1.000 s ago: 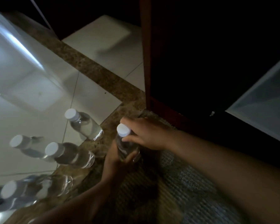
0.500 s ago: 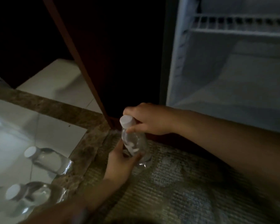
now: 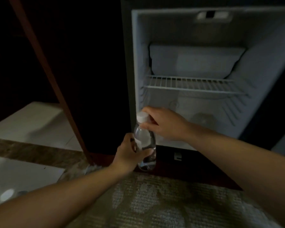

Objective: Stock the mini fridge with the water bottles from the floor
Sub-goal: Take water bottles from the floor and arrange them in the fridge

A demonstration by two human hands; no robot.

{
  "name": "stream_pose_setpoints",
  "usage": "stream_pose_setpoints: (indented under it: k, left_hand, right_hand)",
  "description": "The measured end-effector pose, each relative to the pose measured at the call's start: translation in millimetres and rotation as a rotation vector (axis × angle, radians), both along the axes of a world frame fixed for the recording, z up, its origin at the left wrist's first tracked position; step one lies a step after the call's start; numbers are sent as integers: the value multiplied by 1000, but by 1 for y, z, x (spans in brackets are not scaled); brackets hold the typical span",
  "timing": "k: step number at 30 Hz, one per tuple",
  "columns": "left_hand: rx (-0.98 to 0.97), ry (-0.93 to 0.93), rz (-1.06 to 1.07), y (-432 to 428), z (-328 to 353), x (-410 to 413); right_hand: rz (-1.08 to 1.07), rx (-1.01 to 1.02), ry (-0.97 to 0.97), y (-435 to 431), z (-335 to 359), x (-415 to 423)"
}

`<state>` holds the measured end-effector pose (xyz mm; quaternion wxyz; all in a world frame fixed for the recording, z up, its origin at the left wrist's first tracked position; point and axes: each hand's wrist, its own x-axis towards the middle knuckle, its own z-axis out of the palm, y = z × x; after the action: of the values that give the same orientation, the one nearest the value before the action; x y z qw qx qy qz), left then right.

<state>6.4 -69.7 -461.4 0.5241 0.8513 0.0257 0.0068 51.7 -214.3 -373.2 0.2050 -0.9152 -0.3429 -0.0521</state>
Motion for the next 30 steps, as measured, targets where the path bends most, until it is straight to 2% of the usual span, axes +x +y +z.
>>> stream_pose_setpoints:
  k: [2,5,7,12,21,25,30]
  left_hand:
    - [15,40,-82,-5,17,14]
    - [235,59,-232,-13,37,36]
    - [293,78,-285,-20,45,48]
    - [343,44,-263,-43,39,73]
    - [26,31,-159,-75,0,115]
    - [26,55,-195,-72,-12,121]
    - [-85,149,-259,-70,-21,126]
  right_hand:
    - [-61,64,-10,-14,6,1]
    - [-171,118,-26,-31,8,6]
    - [-215,118,-58,-38,6,11]
    - [-346,88,-102,-51,-9,26]
    - [-581,195,-120,-62,-38,60]
    - [-644,226,-101,-58,-53,75]
    - [-709,327,-31,-51,-56,89]
